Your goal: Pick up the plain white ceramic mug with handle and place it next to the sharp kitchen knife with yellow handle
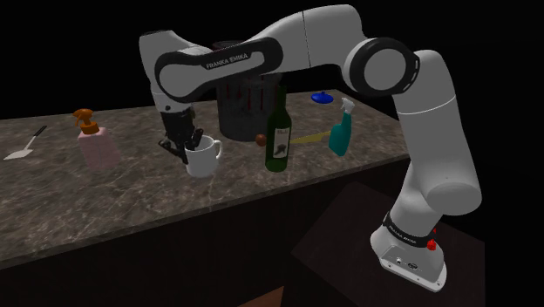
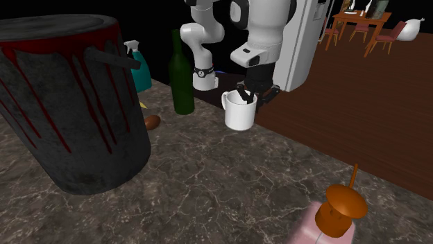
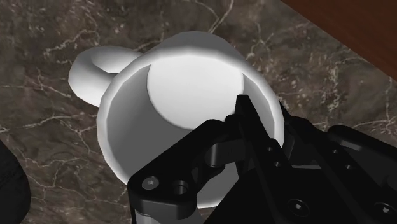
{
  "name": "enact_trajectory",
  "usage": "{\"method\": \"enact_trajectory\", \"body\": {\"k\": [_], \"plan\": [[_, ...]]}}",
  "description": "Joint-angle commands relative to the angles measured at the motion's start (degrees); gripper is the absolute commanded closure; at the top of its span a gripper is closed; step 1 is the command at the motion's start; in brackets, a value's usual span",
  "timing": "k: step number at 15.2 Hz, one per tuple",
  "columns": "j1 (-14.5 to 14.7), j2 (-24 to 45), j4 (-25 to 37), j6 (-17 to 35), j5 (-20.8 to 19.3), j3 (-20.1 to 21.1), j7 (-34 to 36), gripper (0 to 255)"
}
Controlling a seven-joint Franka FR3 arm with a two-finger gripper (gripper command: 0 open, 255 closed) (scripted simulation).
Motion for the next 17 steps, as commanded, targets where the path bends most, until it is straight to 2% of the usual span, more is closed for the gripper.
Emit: {"method": "enact_trajectory", "body": {"k": [1,17], "plan": [[0.0,-0.2,1.5,-1.6,0.1,0.0,-0.2,255],[1.4,0.8,15.5,-14.6,0.0,0.2,-0.5,255]]}}
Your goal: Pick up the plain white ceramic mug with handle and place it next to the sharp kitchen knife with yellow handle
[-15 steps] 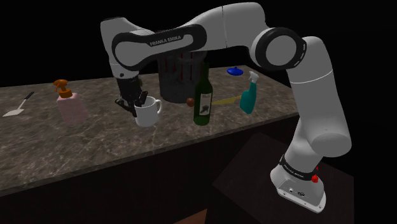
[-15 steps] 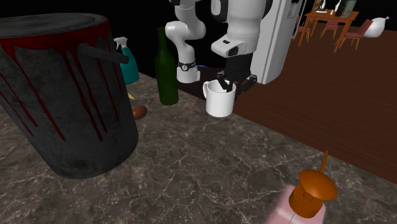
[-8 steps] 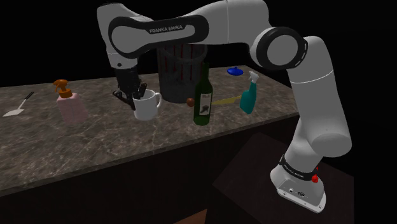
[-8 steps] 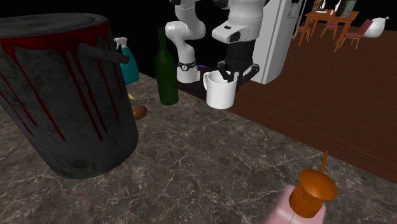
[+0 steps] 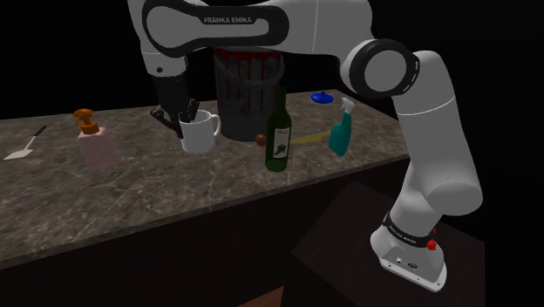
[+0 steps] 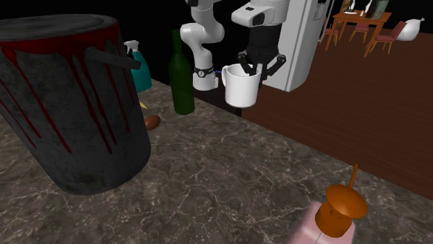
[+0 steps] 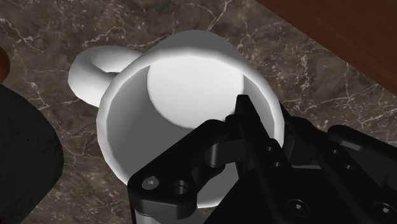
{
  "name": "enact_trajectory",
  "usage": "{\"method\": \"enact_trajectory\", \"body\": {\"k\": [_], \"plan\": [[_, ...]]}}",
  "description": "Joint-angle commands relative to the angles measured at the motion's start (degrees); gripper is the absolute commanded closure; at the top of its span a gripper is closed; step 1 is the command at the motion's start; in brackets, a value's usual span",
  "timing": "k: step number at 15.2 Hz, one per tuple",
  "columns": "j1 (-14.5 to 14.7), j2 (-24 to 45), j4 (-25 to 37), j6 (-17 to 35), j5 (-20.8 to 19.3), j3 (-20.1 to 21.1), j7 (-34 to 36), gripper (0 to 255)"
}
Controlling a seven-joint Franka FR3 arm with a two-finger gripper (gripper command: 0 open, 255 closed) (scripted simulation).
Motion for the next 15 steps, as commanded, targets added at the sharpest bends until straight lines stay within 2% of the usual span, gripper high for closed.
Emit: {"method": "enact_trajectory", "body": {"k": [1,3,8,15], "plan": [[0.4,0.6,2.7,-2.1,-0.1,0.0,0.0,255],[0.7,1.2,5.0,-3.8,-0.2,-0.1,-0.1,255],[-5.9,-9.6,-11.8,2.3,2.2,-0.5,-5.0,255],[-12.9,-19.8,-26.1,6.8,4.8,-2.7,-13.4,255]]}}
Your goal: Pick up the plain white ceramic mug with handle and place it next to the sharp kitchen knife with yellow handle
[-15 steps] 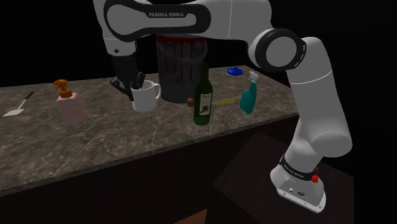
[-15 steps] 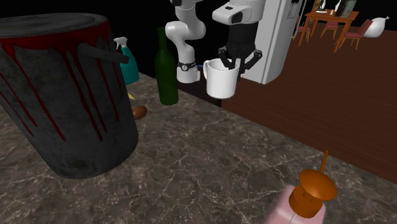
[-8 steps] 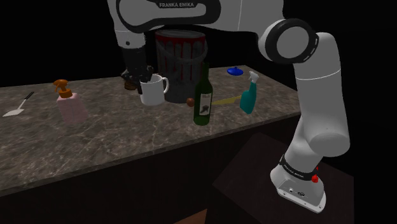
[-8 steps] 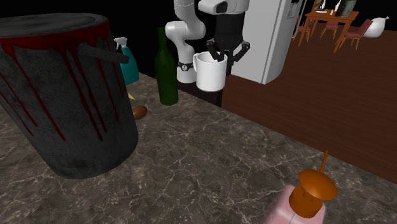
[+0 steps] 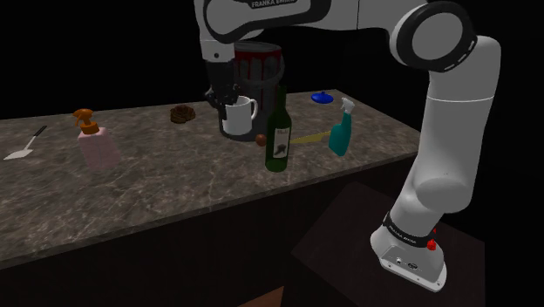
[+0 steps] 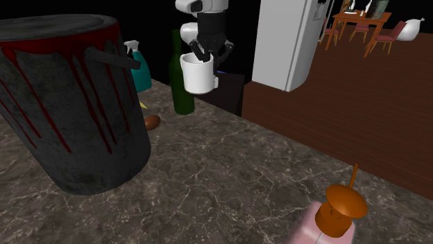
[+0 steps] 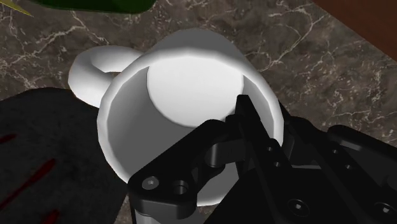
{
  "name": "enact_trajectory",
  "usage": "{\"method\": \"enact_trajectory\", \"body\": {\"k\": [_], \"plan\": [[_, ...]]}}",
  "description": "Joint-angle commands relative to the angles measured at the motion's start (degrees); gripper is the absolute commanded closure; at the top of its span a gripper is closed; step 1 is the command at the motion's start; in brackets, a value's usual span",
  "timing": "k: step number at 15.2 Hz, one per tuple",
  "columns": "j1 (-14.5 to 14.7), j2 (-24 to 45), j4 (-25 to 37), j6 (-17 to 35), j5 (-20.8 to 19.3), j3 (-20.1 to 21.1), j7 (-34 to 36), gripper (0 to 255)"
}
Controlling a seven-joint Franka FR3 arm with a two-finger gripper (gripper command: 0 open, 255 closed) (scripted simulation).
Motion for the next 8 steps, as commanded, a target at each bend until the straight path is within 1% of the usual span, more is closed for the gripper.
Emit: {"method": "enact_trajectory", "body": {"k": [1,8], "plan": [[-1.7,-2.2,-2.6,0.6,0.5,-0.8,-2.5,255],[-7.3,-8.7,-11.0,2.7,1.8,-4.4,-11.7,255]]}}
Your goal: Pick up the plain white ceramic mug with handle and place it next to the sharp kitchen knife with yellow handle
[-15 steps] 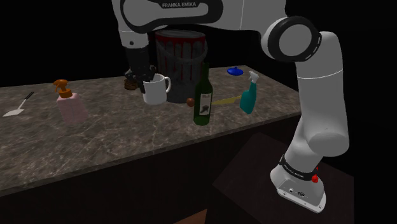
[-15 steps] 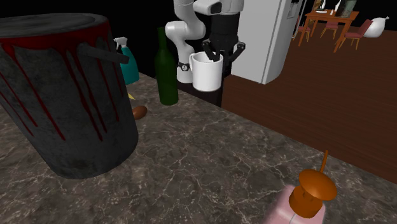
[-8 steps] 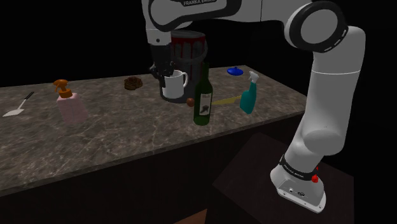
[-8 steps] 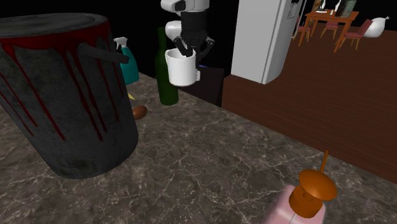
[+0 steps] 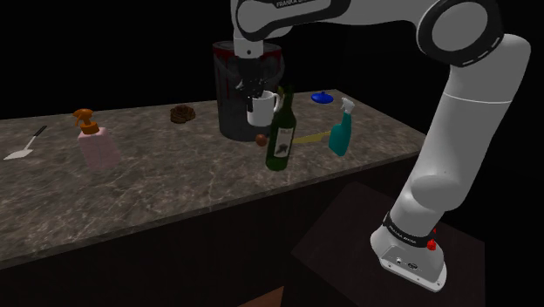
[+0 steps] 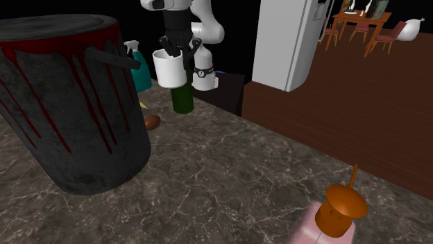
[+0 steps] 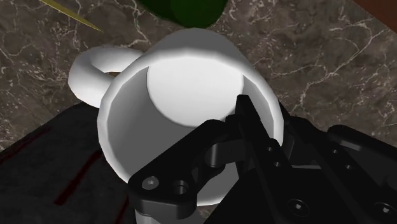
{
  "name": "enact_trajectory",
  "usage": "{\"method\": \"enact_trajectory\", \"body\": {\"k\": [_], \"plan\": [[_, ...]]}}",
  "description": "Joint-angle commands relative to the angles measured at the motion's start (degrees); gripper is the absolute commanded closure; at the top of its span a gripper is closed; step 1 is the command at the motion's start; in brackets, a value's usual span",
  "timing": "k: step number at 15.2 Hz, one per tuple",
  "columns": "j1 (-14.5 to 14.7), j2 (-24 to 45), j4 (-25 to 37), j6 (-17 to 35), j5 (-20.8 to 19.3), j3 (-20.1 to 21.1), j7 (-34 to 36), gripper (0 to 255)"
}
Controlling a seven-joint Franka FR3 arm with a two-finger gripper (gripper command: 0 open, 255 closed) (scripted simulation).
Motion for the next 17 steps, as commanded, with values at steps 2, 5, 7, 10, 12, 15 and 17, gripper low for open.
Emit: {"method": "enact_trajectory", "body": {"k": [2,5,7,10,12,15,17], "plan": [[-2.2,-1.7,-2.0,0.4,0.2,-1.8,-4.1,255],[-4.3,-3.3,-4.0,0.8,0.3,-3.6,-8.1,255],[-5.7,-4.1,-4.9,1.0,0.2,-4.9,-10.7,255],[-7.8,-4.8,-5.8,1.3,0.1,-6.8,-14.7,255],[-9.2,-5.0,-6.1,1.4,0.0,-8.2,-17.3,255],[-11.2,-4.9,-6.0,1.5,-0.2,-10.1,-21.3,255],[-12.6,-4.6,-5.6,1.5,-0.4,-11.4,-23.9,255]]}}
